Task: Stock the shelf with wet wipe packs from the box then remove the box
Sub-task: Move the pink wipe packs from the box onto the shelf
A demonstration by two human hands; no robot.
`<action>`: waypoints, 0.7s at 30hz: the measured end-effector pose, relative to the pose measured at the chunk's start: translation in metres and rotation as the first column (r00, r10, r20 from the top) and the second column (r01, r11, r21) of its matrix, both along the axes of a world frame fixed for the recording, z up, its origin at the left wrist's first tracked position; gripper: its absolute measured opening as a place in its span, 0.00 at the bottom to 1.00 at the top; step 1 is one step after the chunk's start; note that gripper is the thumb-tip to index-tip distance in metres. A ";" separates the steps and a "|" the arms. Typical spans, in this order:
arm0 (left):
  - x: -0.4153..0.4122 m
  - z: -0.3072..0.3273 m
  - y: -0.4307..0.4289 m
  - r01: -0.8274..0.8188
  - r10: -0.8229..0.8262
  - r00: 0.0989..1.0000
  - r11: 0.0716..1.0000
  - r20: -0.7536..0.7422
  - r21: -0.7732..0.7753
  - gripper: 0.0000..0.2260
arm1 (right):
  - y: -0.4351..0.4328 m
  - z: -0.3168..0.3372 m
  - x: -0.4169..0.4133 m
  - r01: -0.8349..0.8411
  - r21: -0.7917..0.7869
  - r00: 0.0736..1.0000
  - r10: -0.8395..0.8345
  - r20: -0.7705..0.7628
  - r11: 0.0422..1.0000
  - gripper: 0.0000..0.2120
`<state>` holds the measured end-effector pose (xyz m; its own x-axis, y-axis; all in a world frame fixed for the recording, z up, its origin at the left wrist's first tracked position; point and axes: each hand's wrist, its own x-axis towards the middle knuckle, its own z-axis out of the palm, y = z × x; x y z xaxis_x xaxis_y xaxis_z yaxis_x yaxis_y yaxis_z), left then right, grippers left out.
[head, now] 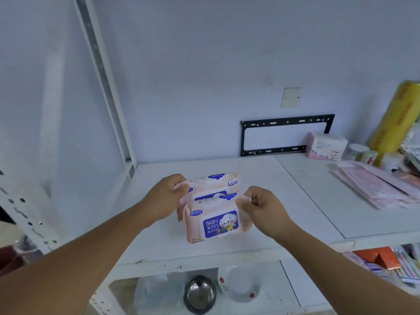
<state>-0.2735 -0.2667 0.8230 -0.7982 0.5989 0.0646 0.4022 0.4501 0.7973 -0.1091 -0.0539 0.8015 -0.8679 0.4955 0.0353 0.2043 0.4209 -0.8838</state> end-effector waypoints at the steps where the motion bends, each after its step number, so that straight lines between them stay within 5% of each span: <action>1: -0.010 -0.003 -0.004 -0.012 0.012 1.000 1.000 0.017 0.003 0.09 | -0.004 -0.004 -0.012 0.008 -0.006 1.000 -0.008 0.000 1.000 0.11; 10: -0.103 -0.032 -0.013 -0.101 0.096 0.971 0.995 0.218 0.014 0.09 | -0.009 -0.030 -0.127 -0.039 -0.032 0.999 0.040 0.022 0.999 0.10; 21: -0.220 -0.052 0.004 -0.240 0.253 0.934 0.967 0.254 -0.080 0.09 | 0.015 -0.070 -0.281 -0.165 -0.085 0.986 0.166 0.009 0.983 0.10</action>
<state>-0.4935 -0.2630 0.7710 -0.9062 0.3785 -0.1884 0.0553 0.5478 0.8348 -0.3897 -0.0388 0.7310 -0.9382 0.3457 -0.0148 0.1524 0.3743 -0.9147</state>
